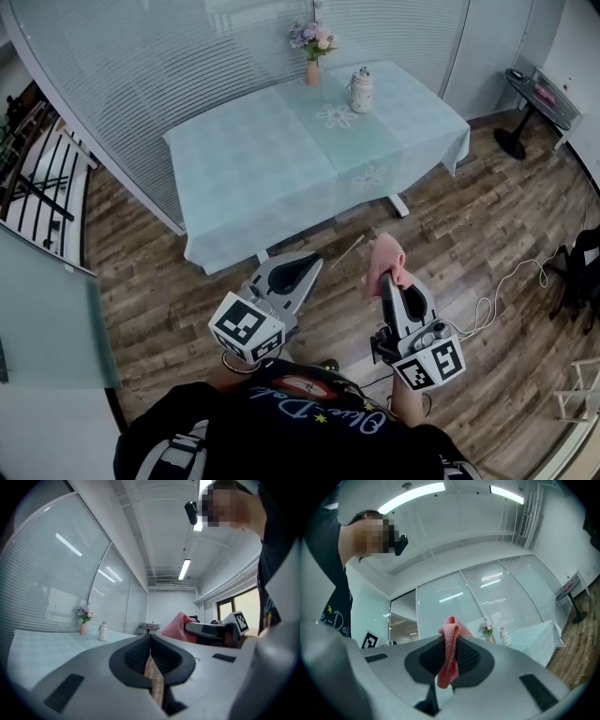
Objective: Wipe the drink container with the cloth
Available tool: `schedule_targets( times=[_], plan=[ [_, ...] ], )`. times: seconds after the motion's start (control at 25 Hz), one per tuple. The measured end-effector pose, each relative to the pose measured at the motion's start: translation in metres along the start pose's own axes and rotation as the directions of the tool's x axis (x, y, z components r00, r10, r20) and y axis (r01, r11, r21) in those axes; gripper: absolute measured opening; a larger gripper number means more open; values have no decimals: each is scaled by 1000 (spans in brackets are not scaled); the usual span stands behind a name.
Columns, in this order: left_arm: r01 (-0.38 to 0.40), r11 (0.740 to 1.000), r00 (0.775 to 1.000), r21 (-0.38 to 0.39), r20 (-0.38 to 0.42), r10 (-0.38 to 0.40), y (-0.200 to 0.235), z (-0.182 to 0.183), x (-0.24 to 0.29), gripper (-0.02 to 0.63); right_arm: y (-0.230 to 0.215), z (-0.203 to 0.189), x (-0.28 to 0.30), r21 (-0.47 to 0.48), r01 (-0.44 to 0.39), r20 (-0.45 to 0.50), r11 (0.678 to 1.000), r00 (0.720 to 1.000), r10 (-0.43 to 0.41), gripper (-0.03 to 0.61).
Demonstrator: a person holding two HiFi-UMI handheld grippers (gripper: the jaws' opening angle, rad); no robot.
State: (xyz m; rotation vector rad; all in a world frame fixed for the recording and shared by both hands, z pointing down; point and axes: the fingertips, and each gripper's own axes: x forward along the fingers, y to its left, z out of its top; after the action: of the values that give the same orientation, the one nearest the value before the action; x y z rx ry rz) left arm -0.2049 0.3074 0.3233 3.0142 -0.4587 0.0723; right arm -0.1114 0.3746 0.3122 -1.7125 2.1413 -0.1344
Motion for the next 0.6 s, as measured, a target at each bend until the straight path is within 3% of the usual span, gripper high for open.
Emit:
schedule_targets(
  times=[0.32,0.6],
  plan=[
    [20,1000,1000,-2,3,-20,0,-4,10,5,-11,-1,-9,-2,43,8,999,999,-43,26],
    [110,994,993,-6,48,-110,14,7,51,6,-32,14,2,-55,108,26,993,994,-107,26]
  ],
)
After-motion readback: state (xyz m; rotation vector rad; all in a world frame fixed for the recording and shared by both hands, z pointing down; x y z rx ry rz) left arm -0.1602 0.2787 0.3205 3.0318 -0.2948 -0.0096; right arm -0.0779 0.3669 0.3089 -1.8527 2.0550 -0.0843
